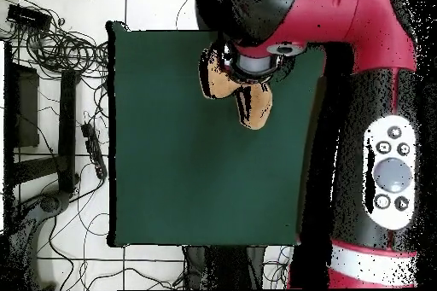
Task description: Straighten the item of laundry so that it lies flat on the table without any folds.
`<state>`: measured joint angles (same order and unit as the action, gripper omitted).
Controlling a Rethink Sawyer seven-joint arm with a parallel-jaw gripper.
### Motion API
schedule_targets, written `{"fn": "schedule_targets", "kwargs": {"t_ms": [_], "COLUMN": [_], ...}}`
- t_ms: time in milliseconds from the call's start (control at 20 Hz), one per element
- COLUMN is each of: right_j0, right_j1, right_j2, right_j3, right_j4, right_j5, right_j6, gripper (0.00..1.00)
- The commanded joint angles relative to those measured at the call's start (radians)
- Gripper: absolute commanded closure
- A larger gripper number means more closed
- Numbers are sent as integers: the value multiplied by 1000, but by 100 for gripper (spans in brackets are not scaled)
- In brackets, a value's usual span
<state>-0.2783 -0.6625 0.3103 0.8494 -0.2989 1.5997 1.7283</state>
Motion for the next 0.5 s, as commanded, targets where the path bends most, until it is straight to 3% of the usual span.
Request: {"fn": "schedule_targets", "kwargs": {"t_ms": [50, 500], "right_j0": [48, 46], "right_j1": [-67, -88], "right_j2": [-6, -26], "right_j3": [251, 425], "right_j4": [75, 120], "right_j5": [-103, -315], "right_j6": [123, 161], "gripper": [100, 100]}}
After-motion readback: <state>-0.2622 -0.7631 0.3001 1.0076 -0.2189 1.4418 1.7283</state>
